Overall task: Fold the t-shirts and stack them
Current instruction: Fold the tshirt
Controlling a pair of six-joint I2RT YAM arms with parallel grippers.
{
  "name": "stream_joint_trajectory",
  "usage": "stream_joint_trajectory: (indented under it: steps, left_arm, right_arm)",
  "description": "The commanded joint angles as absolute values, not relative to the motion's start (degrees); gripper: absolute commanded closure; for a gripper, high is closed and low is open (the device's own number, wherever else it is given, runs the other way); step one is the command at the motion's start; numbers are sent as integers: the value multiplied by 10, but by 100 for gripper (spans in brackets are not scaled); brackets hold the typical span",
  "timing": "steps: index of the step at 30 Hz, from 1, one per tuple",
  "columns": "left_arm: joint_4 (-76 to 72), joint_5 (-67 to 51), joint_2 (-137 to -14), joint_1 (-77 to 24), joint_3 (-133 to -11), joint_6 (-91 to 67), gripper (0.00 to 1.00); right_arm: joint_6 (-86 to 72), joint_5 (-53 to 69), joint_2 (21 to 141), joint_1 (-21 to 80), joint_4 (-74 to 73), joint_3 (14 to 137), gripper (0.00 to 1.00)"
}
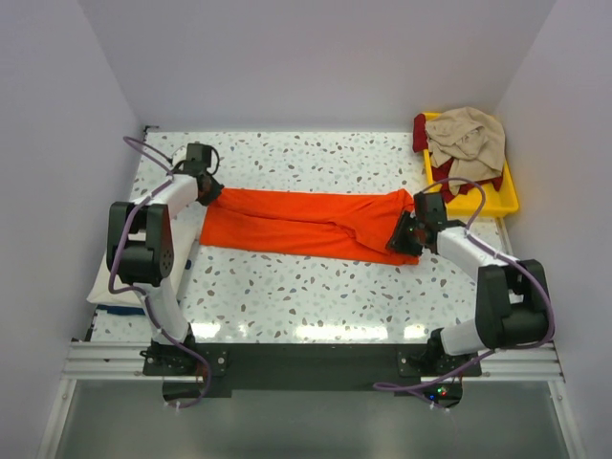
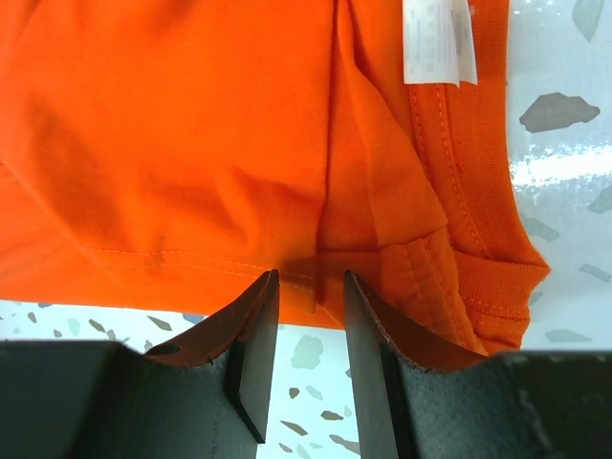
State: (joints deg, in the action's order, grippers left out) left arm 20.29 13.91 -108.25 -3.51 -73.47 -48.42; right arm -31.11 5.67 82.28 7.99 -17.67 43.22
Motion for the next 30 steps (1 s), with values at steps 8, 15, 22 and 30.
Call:
stream_joint_trajectory:
  steps: [8,15,22,30]
  left_arm:
    - [175,138,-1078,-32,-744,-474,100]
    - [174,139,-1078,-32,-744,-470,100]
    - [173,137,-1080,-32,-751,-468,100]
    - [174,128,-1086,-32,-782,-455,100]
  right_arm:
    - [-337,76,850,80,-114,417,63]
    - [-353,84,846,82,-97,412,75]
    - [-356,91,823,81,-115,432,93]
    - [-351,77,827,81,-156,503,100]
